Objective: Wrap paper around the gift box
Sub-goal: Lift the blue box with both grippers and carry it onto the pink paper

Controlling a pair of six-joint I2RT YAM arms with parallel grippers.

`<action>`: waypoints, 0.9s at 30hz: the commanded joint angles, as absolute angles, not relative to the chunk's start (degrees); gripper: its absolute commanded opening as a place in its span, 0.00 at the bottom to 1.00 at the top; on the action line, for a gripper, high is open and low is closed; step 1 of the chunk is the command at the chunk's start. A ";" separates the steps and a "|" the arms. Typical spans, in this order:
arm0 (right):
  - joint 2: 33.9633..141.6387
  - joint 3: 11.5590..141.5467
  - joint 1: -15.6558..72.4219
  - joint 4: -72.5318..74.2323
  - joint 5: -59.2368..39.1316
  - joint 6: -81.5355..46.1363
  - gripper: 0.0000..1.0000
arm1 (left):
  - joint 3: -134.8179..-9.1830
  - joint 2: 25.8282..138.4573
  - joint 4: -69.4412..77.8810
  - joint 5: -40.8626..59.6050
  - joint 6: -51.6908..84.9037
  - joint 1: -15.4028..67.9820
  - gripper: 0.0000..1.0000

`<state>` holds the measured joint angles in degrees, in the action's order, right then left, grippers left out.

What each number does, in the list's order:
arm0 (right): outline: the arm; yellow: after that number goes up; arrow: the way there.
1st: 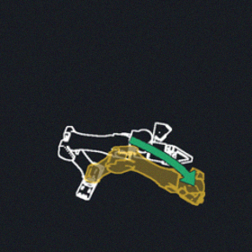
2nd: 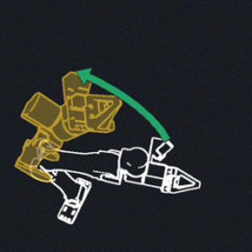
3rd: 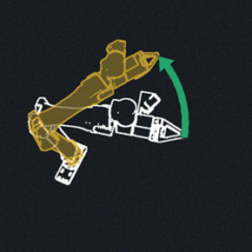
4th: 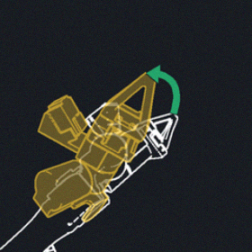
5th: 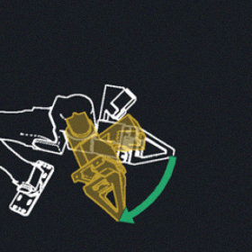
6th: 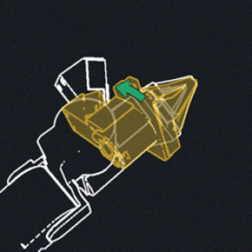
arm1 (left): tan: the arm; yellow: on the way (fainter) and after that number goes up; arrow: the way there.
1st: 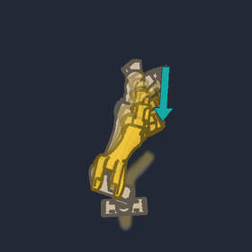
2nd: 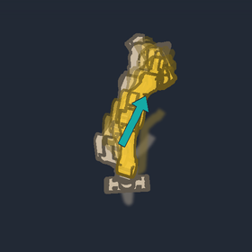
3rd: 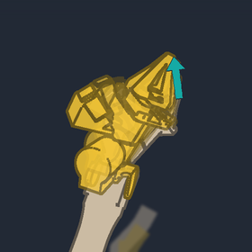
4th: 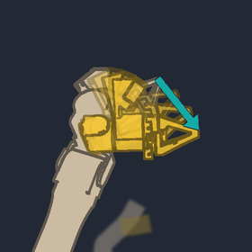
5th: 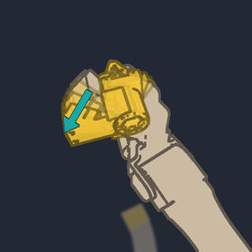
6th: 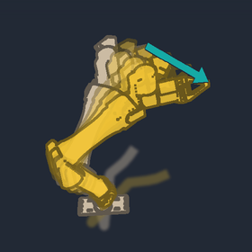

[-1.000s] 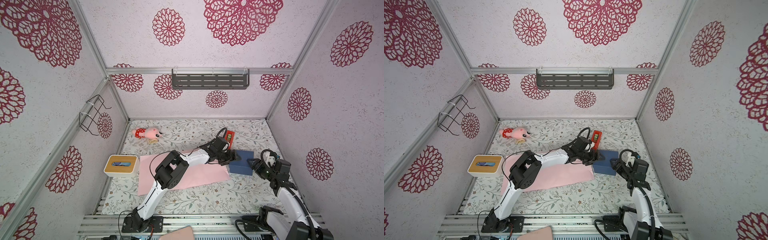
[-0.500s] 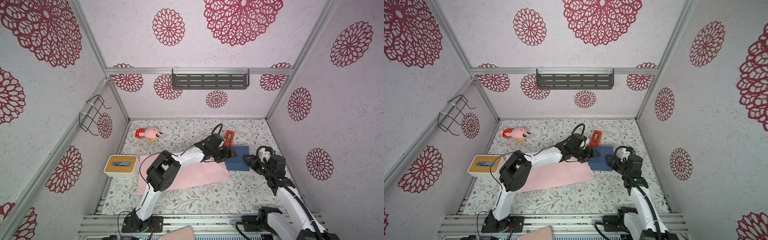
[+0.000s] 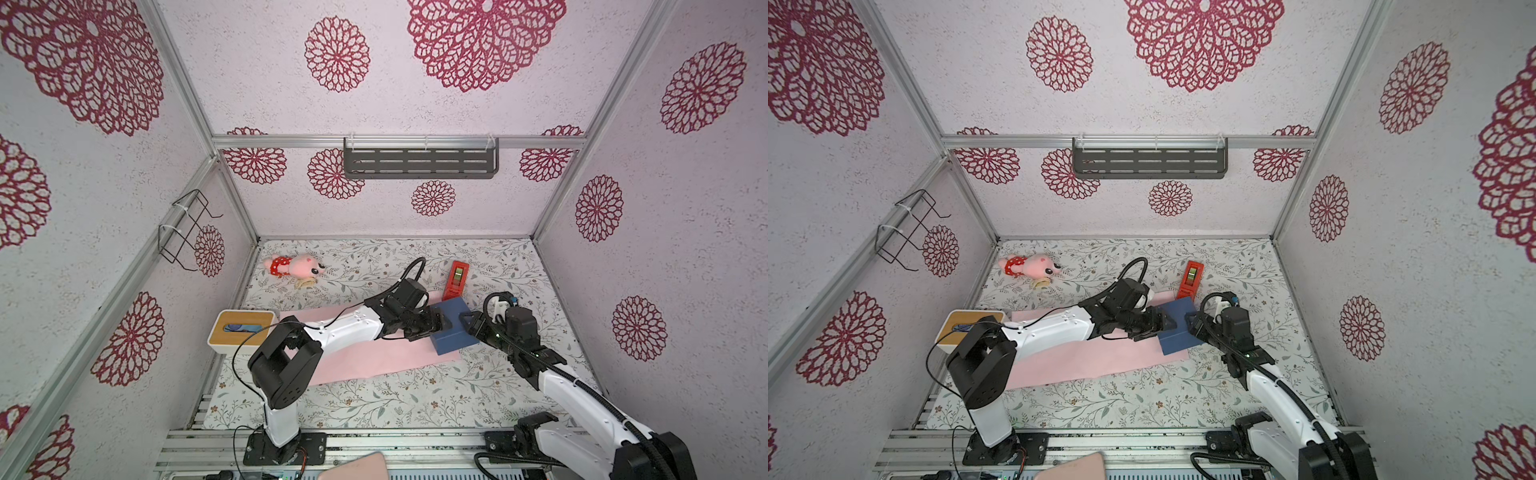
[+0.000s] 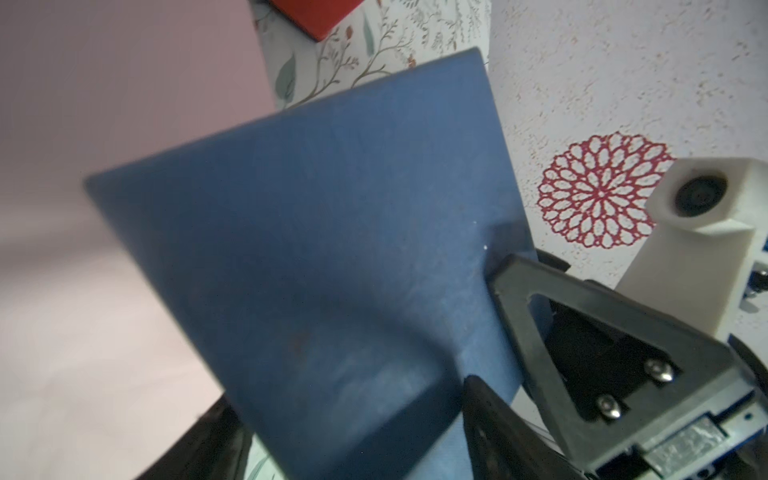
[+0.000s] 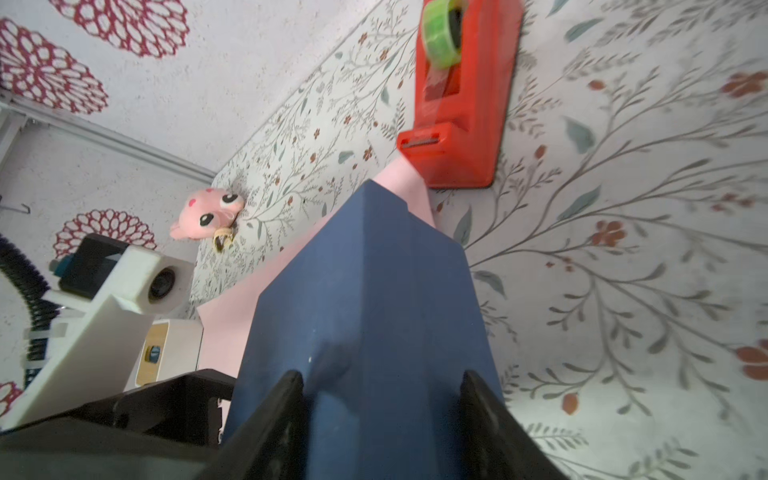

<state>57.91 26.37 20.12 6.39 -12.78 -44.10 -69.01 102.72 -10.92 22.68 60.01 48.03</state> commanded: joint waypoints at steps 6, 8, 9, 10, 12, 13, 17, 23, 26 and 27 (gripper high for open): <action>73.95 34.07 39.89 20.94 -14.38 -50.56 0.60 | -54.65 87.62 -6.64 21.80 57.29 44.86 0.80; 79.03 36.27 42.40 23.55 -14.13 -50.99 0.60 | -50.13 84.10 -7.30 21.05 56.73 42.23 0.80; 79.03 36.97 43.55 24.52 -14.15 -51.21 0.60 | -48.62 82.46 -8.50 20.16 55.62 41.13 0.80; 84.13 38.71 44.73 25.52 -14.40 -51.49 0.60 | -46.70 80.63 -10.03 19.26 54.11 38.89 0.81; 87.83 40.73 45.79 26.66 -14.58 -51.73 0.60 | -44.63 78.87 -12.19 18.19 53.23 37.23 0.81; 91.69 42.90 47.45 28.04 -14.86 -52.18 0.60 | -43.69 78.28 -12.52 18.04 53.07 36.65 0.81; 105.23 53.62 50.64 29.21 -16.95 -52.45 0.63 | -35.32 70.84 -15.62 15.37 49.09 24.43 0.83; 104.82 55.04 48.27 23.72 -15.51 -48.87 0.69 | -35.55 69.66 -18.17 11.89 47.00 21.10 0.85; 102.28 53.93 46.44 20.56 -14.46 -46.46 0.71 | -35.75 68.04 -18.95 10.72 46.37 20.78 0.85; 101.21 53.52 45.77 19.53 -14.48 -45.55 0.73 | -35.85 67.40 -19.16 10.72 46.17 20.79 0.85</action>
<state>105.62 54.17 47.79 23.73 -14.81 -49.06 -34.72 69.49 -18.83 12.49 48.07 21.21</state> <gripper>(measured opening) 0.721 0.852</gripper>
